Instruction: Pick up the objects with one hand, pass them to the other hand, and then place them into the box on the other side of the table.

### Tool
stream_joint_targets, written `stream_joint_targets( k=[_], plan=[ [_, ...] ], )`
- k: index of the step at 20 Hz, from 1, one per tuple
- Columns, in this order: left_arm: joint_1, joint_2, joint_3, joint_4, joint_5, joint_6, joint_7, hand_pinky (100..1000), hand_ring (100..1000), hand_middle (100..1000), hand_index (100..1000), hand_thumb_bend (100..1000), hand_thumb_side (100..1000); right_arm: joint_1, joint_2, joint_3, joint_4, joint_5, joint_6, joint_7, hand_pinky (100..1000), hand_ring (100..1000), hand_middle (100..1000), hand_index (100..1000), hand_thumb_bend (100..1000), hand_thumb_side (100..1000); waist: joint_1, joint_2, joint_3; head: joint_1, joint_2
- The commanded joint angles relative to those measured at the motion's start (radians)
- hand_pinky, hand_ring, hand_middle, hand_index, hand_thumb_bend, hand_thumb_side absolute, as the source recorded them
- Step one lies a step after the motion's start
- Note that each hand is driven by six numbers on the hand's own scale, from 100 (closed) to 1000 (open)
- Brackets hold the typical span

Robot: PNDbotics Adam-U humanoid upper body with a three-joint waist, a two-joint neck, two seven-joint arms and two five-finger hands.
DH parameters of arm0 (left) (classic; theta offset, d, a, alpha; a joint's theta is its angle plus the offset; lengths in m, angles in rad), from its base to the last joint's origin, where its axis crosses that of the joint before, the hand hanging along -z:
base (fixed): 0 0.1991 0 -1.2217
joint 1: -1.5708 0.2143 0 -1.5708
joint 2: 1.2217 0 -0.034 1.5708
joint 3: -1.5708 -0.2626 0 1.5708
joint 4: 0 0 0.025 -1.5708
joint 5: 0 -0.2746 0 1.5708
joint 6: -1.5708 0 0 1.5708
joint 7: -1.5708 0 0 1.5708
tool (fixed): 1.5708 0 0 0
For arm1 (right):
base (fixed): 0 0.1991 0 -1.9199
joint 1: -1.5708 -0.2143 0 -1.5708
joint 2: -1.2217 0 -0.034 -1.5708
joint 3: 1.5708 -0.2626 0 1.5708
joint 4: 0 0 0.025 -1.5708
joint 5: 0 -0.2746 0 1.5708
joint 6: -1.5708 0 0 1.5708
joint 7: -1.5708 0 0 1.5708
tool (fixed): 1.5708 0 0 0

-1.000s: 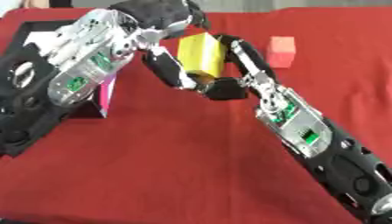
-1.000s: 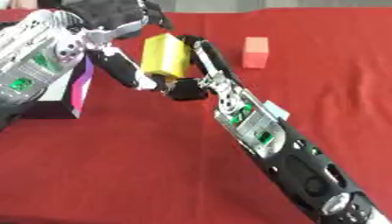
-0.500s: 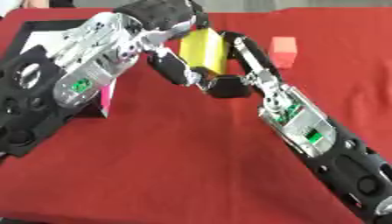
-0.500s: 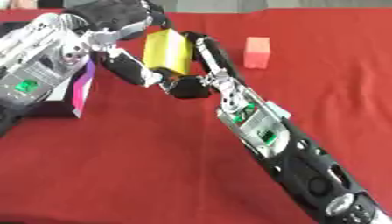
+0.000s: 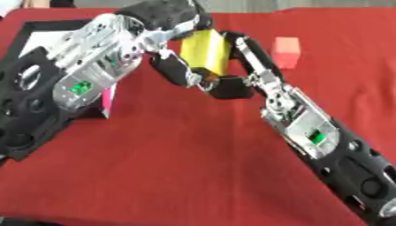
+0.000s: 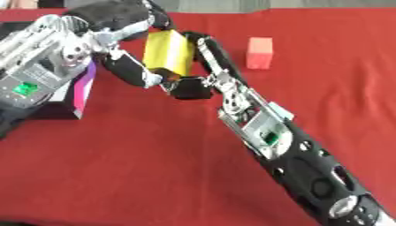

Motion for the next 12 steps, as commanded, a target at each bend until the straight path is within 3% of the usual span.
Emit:
stream_joint_targets(
  k=[1, 3, 6, 12],
  plan=[
    [-0.019, 0.014, 0.016, -0.02, 0.003, -0.001, 0.021, 693, 734, 562, 556, 100, 105, -0.015, 0.003, 0.005, -0.008, 0.007, -0.001, 0.009, 784, 605, 476, 553, 100, 100, 0.006, -0.028, 0.0, 0.005, -0.002],
    [-0.019, 0.016, 0.015, -0.022, -0.005, -0.005, 0.025, 689, 713, 545, 525, 100, 100, -0.015, 0.003, 0.004, -0.004, 0.014, 0.003, 0.012, 785, 614, 487, 566, 100, 100, 0.005, -0.029, -0.001, 0.006, -0.003],
    [-0.017, 0.019, 0.014, -0.022, -0.02, -0.014, 0.019, 680, 691, 515, 476, 103, 100, -0.016, 0.004, 0.003, 0.0, 0.025, 0.011, 0.015, 795, 647, 525, 614, 100, 195, 0.005, -0.029, -0.001, 0.007, -0.004],
    [-0.009, 0.03, 0.021, -0.025, -0.039, -0.023, -0.01, 675, 679, 490, 434, 157, 100, -0.018, 0.005, 0.003, 0.006, 0.061, 0.015, 0.039, 841, 771, 669, 789, 100, 346, 0.005, -0.03, -0.001, 0.007, -0.004]
  ],
)
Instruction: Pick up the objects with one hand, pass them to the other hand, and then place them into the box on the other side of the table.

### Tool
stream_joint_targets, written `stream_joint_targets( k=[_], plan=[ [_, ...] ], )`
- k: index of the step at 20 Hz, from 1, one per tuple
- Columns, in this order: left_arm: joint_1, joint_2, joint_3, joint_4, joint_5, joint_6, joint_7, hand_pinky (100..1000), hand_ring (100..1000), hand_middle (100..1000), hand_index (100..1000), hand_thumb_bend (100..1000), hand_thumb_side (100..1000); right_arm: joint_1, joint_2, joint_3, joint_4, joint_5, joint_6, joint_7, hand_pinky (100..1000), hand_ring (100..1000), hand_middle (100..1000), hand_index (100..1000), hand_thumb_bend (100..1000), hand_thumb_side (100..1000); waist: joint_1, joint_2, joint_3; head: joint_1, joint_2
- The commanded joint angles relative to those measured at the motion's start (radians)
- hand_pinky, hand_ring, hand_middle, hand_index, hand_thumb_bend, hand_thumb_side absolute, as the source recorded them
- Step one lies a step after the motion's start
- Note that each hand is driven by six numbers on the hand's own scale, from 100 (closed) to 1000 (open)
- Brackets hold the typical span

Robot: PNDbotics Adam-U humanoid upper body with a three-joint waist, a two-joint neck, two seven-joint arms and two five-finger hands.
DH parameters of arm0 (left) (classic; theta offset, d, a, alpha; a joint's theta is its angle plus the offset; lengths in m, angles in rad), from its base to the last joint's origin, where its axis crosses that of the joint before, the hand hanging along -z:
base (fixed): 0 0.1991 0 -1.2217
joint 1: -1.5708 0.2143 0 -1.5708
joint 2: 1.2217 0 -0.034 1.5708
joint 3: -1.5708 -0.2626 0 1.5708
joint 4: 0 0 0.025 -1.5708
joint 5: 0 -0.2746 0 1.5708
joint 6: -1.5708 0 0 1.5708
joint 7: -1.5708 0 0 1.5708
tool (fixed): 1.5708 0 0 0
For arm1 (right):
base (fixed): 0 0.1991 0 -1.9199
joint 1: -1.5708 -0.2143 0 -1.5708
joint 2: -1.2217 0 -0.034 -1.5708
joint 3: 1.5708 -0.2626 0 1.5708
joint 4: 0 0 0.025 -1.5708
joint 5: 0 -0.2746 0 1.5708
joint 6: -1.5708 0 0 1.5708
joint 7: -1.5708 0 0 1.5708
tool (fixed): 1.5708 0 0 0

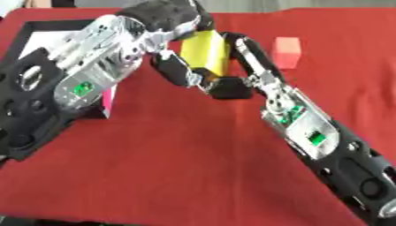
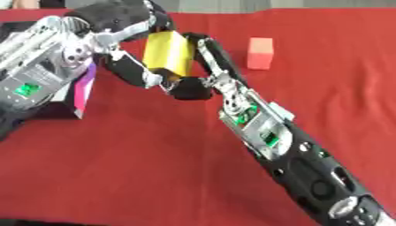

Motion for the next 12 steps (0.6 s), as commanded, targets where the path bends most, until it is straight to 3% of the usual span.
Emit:
stream_joint_targets(
  k=[1, 7, 12],
  plan=[
    [-0.012, 0.033, 0.023, -0.023, -0.021, -0.007, -0.011, 675, 678, 488, 433, 167, 100, -0.018, 0.002, 0.003, -0.002, 0.026, 0.003, 0.026, 847, 784, 687, 804, 100, 361, 0.005, -0.031, -0.001, 0.004, -0.004],
    [0.007, 0.057, 0.028, -0.014, -0.035, -0.018, -0.031, 672, 670, 473, 426, 207, 100, -0.019, 0.001, -0.002, -0.003, 0.089, 0.007, 0.071, 864, 822, 738, 856, 100, 441, 0.006, -0.029, -0.002, 0.004, -0.005],
    [0.024, 0.083, 0.037, -0.02, -0.031, -0.021, -0.039, 673, 669, 467, 420, 220, 100, -0.019, 0.0, -0.005, -0.005, 0.125, 0.007, 0.086, 870, 830, 751, 874, 100, 437, 0.008, -0.029, -0.002, 0.006, -0.005]
  ],
)
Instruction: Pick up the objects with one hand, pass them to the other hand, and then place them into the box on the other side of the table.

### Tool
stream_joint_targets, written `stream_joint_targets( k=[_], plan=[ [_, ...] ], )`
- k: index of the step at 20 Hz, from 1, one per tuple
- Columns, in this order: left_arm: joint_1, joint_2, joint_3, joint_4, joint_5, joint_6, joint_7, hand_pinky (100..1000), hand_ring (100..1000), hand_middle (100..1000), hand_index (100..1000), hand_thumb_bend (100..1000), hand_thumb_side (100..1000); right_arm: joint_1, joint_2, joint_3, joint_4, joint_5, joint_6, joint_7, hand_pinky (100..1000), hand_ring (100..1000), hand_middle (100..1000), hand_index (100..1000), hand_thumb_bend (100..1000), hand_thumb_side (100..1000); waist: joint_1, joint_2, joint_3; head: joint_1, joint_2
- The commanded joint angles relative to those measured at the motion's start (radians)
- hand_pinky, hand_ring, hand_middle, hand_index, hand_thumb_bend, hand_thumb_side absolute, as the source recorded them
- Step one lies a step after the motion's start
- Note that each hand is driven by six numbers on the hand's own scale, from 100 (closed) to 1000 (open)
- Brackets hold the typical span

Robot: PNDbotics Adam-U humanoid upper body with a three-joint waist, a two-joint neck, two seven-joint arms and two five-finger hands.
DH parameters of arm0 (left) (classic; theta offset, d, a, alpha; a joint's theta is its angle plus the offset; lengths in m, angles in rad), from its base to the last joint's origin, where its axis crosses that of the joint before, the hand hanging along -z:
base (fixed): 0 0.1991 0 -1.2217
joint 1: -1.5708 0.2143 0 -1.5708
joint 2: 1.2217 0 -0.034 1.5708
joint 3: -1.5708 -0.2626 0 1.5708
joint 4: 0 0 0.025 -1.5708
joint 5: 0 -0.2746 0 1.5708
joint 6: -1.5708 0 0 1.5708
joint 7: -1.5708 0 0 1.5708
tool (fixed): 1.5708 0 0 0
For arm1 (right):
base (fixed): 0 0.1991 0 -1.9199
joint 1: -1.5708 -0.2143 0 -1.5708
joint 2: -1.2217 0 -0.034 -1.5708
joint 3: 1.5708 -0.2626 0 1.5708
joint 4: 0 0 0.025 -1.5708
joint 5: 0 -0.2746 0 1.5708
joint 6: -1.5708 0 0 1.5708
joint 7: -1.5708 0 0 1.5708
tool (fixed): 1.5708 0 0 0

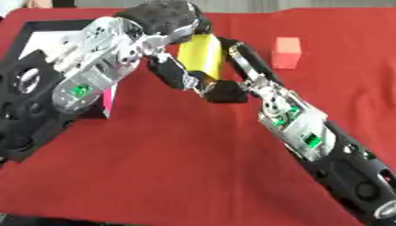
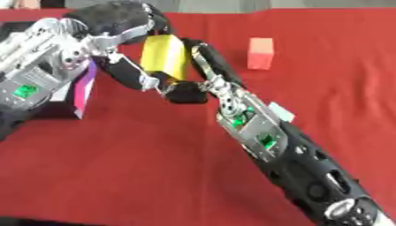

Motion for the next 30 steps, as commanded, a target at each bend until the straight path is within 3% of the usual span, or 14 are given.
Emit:
stream_joint_targets(
  k=[1, 5, 15, 18, 20, 24, 30],
  plan=[
    [0.001, 0.069, 0.025, -0.003, -0.009, 0.0, -0.008, 673, 669, 466, 419, 220, 100, -0.017, -0.009, -0.016, -0.014, 0.021, -0.005, 0.015, 871, 831, 752, 876, 100, 433, 0.008, -0.028, -0.001, 0.004, -0.005],
    [0.016, 0.088, 0.032, -0.004, -0.006, 0.001, -0.008, 673, 668, 461, 414, 228, 100, -0.017, -0.011, -0.018, -0.014, 0.051, -0.009, 0.032, 871, 827, 748, 877, 124, 374, 0.008, -0.028, -0.003, 0.004, -0.004],
    [0.071, 0.169, 0.061, -0.015, 0.011, 0.013, -0.004, 672, 668, 459, 413, 258, 100, -0.019, -0.019, -0.021, -0.015, 0.056, -0.004, 0.025, 871, 827, 750, 881, 123, 375, 0.01, -0.025, -0.006, 0.006, -0.005],
    [0.083, 0.18, 0.062, -0.012, 0.016, 0.011, 0.0, 672, 668, 458, 412, 247, 101, -0.021, -0.021, -0.019, -0.021, 0.07, -0.01, 0.032, 879, 813, 731, 869, 181, 296, 0.008, -0.024, -0.006, 0.006, -0.007],
    [0.085, 0.181, 0.063, -0.008, 0.018, 0.01, 0.006, 673, 669, 457, 411, 243, 101, -0.02, -0.02, -0.021, -0.023, 0.071, -0.017, 0.039, 881, 802, 717, 867, 305, 100, 0.007, -0.023, -0.007, 0.006, -0.008],
    [0.084, 0.18, 0.063, -0.006, 0.026, 0.009, 0.021, 672, 667, 454, 408, 238, 100, -0.021, -0.02, -0.024, -0.024, 0.05, -0.034, 0.06, 882, 794, 709, 864, 396, 100, 0.007, -0.022, -0.007, 0.007, -0.009],
    [0.095, 0.193, 0.061, 0.0, 0.031, 0.001, 0.028, 670, 665, 452, 406, 260, 100, -0.021, -0.02, -0.026, -0.025, 0.055, -0.045, 0.067, 883, 790, 708, 864, 401, 100, 0.009, -0.021, -0.01, 0.007, -0.011]
  ],
)
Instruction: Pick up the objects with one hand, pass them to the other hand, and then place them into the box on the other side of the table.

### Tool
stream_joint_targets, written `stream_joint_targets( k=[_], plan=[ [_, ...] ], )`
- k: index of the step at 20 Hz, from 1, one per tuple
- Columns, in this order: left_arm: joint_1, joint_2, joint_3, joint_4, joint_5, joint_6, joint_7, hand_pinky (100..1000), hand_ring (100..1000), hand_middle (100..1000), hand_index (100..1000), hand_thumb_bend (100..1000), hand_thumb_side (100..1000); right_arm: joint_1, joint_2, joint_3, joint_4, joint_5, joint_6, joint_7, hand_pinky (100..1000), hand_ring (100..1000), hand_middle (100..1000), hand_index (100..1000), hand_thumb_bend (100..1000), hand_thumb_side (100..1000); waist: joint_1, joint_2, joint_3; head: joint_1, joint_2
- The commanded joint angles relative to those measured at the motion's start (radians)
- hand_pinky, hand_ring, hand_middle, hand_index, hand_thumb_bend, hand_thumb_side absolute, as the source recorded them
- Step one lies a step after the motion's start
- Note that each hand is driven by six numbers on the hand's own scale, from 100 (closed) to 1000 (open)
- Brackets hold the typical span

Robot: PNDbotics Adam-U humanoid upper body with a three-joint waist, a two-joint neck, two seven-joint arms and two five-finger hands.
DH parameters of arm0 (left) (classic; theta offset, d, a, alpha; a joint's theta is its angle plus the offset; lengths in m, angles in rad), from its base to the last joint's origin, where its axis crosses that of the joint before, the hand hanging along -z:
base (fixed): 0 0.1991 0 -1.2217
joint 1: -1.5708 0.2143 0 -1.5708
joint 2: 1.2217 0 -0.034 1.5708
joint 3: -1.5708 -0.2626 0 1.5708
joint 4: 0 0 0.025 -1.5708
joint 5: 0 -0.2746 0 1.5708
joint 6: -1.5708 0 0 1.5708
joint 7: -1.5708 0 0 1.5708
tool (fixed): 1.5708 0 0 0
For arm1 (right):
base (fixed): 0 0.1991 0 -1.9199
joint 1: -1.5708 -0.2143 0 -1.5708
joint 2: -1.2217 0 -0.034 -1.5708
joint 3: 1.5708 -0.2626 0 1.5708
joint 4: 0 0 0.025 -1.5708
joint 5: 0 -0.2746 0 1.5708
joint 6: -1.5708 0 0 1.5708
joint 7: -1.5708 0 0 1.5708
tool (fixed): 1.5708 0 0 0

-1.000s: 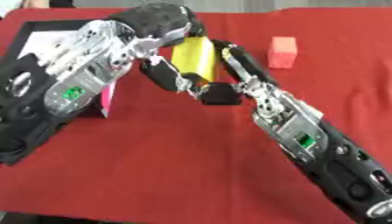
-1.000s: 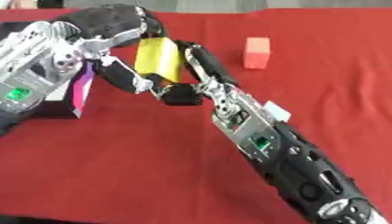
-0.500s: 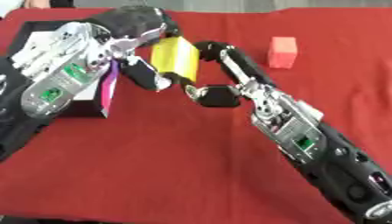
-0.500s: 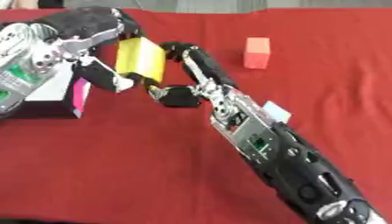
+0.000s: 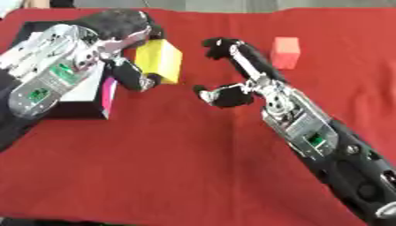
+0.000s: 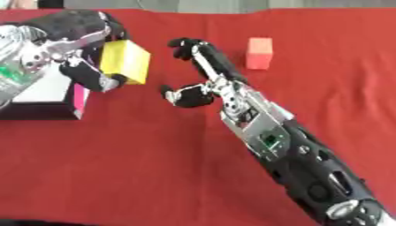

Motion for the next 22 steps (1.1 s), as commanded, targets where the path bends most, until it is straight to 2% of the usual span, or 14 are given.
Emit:
stream_joint_targets(
  k=[1, 5, 8, 11, 13, 14, 16, 18, 22],
  plan=[
    [0.001, 0.05, 0.021, -0.003, 0.003, -0.003, 0.008, 670, 665, 452, 406, 262, 100, -0.017, -0.009, -0.013, -0.026, 0.002, -0.007, -0.001, 883, 789, 707, 863, 398, 100, 0.009, -0.021, 0.0, 0.004, -0.011],
    [0.041, 0.095, 0.059, -0.024, 0.007, 0.011, 0.031, 670, 664, 452, 406, 259, 100, -0.017, -0.013, -0.018, -0.027, -0.004, 0.0, -0.02, 879, 787, 704, 860, 395, 100, 0.011, -0.019, -0.002, 0.01, -0.012],
    [0.084, 0.139, 0.109, -0.048, 0.019, 0.038, 0.063, 671, 663, 450, 403, 245, 100, -0.019, -0.017, -0.021, -0.029, -0.011, 0.006, -0.037, 873, 784, 699, 859, 372, 100, 0.01, -0.017, -0.004, 0.015, -0.015],
    [0.138, 0.185, 0.17, -0.07, 0.037, 0.073, 0.106, 671, 662, 449, 401, 228, 100, -0.019, -0.018, -0.023, -0.033, -0.031, 0.013, -0.067, 867, 782, 698, 858, 303, 100, 0.01, -0.014, -0.004, 0.02, -0.017],
    [0.168, 0.208, 0.206, -0.081, 0.05, 0.095, 0.134, 672, 661, 448, 399, 217, 100, -0.019, -0.02, -0.026, -0.034, -0.057, 0.02, -0.099, 872, 790, 708, 867, 196, 100, 0.009, -0.013, -0.003, 0.026, -0.018],
    [0.182, 0.218, 0.222, -0.086, 0.056, 0.104, 0.146, 672, 661, 447, 398, 209, 100, -0.019, -0.021, -0.028, -0.035, -0.071, 0.024, -0.117, 876, 795, 710, 867, 115, 114, 0.008, -0.013, -0.003, 0.029, -0.019],
    [0.207, 0.235, 0.252, -0.094, 0.07, 0.121, 0.169, 673, 659, 445, 396, 191, 100, -0.02, -0.024, -0.028, -0.037, -0.099, 0.027, -0.145, 884, 804, 717, 868, 100, 271, 0.007, -0.012, -0.003, 0.036, -0.021],
    [0.224, 0.244, 0.276, -0.1, 0.082, 0.137, 0.189, 673, 658, 444, 394, 177, 100, -0.02, -0.026, -0.026, -0.038, -0.119, 0.027, -0.161, 887, 809, 723, 869, 100, 333, 0.005, -0.011, -0.002, 0.042, -0.022],
    [0.253, 0.253, 0.318, -0.099, 0.107, 0.165, 0.228, 674, 654, 439, 389, 146, 100, -0.019, -0.03, -0.023, -0.037, -0.134, 0.02, -0.16, 887, 814, 726, 870, 100, 323, 0.001, -0.008, -0.002, 0.064, -0.024]
  ],
)
